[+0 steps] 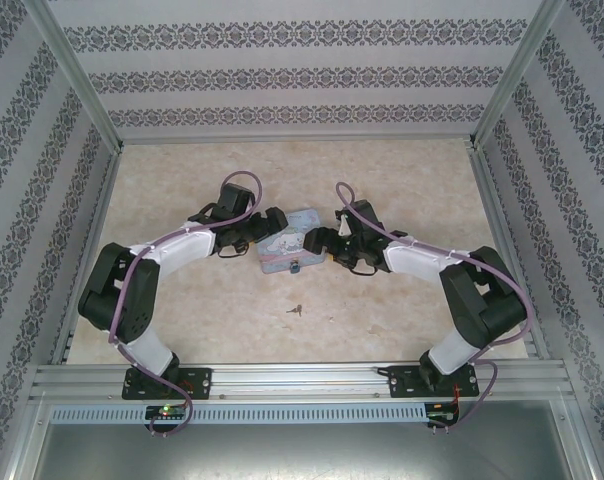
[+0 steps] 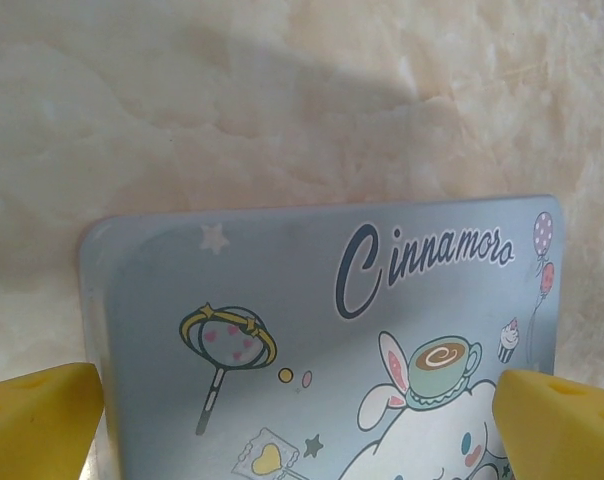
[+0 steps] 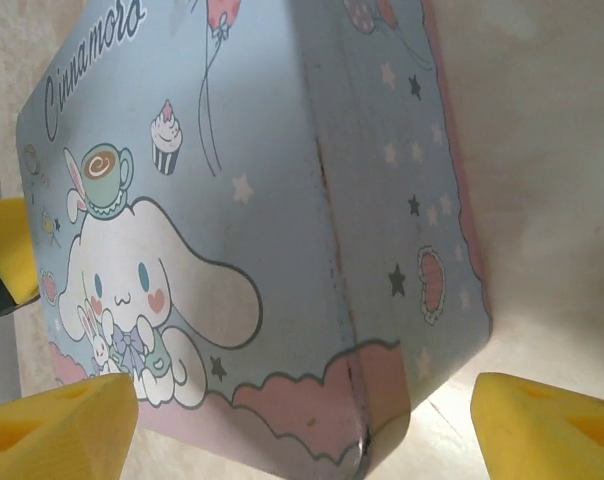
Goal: Unlock a padlock with a key
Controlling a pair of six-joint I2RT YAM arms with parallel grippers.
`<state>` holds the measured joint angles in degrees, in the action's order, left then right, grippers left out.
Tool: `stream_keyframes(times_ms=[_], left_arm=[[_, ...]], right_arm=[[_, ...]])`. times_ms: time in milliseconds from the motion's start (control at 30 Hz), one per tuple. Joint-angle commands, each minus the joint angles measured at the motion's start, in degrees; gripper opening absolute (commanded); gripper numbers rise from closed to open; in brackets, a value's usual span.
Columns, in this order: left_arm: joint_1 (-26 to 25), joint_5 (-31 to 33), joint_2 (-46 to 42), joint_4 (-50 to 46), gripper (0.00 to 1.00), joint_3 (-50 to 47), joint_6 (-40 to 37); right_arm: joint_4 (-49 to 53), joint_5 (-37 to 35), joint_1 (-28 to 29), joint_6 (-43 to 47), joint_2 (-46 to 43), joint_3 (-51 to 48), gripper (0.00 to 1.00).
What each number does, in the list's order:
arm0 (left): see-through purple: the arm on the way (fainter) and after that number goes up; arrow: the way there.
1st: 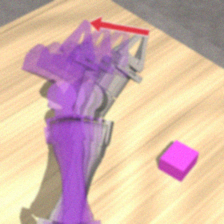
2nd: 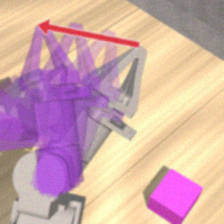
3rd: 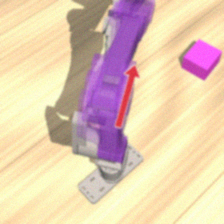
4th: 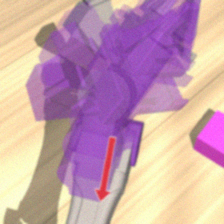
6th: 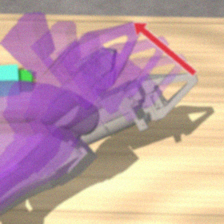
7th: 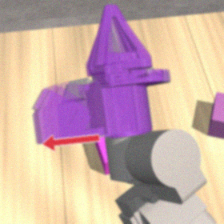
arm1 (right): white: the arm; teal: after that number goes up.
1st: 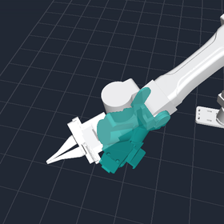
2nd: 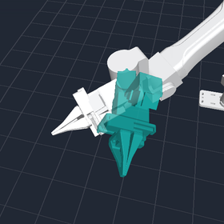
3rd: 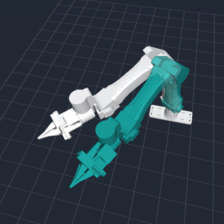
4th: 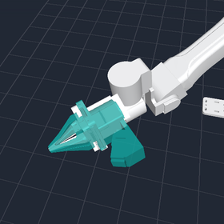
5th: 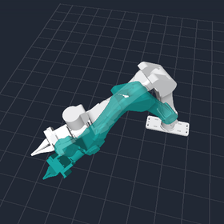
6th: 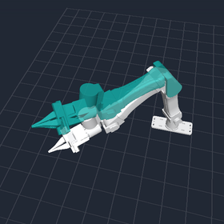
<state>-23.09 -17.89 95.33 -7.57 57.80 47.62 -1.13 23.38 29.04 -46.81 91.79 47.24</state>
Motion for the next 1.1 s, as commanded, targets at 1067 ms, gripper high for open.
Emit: stream_keyframes(times_ms=[1067], left_arm=[[-1.71,2.08,-0.54,-0.12,1.0,2.08,-1.64]], right_arm=[[-0.97,-2.06,-1.33,0.73,1.17,4.25,0.86]])
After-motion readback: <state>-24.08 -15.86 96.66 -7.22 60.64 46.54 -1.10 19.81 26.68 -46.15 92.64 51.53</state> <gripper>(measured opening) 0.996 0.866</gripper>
